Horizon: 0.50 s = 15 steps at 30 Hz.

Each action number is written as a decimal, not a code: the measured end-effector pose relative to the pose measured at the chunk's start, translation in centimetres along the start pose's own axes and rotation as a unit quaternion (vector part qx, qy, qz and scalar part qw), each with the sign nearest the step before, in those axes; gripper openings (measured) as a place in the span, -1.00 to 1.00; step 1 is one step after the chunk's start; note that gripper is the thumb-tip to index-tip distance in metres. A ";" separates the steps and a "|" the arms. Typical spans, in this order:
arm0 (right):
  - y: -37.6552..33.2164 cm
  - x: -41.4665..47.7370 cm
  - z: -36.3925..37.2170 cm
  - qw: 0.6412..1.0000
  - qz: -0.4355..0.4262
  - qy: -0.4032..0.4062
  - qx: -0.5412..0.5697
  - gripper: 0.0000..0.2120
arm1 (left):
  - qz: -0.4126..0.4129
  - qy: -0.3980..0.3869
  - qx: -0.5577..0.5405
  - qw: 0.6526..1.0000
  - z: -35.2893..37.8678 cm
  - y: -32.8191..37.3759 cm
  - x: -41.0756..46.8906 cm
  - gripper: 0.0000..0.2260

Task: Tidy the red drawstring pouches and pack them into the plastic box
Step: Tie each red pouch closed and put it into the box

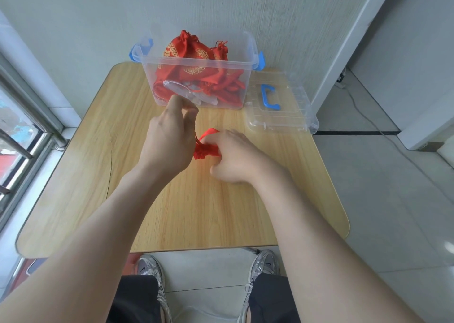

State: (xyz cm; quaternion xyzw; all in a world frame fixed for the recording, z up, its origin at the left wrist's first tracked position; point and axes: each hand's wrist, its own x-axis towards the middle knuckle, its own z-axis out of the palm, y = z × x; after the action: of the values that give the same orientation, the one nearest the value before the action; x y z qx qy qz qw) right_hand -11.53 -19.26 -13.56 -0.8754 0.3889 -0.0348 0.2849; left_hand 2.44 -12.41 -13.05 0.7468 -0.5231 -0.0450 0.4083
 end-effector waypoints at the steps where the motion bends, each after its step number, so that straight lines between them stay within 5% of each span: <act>1: 0.1 0.0 0.1 1.000 0.004 0.010 -0.021 -0.53 | 0.000 0.014 -0.005 1.000 -0.1 0.1 0.0 -0.85; 4: 0.4 0.3 -0.4 0.996 -0.010 0.089 0.007 -0.75 | -0.033 0.074 -0.018 0.997 -0.6 -0.3 0.5 -0.81; 10: -0.1 0.7 -1.4 0.952 0.025 0.263 0.156 -0.79 | -0.099 0.089 -0.022 0.991 -0.5 -1.1 0.6 -0.76; 15: -0.3 0.9 -2.1 0.879 0.090 0.248 0.397 -0.82 | -0.095 0.021 0.000 0.995 0.3 -2.9 1.6 -0.77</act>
State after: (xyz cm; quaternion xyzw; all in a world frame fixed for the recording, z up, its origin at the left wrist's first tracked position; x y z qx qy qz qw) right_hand -11.35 -20.74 -11.80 -0.6127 0.4772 -0.3764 0.5051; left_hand 5.13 -13.52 -14.58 0.7938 -0.4409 -0.0679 0.4134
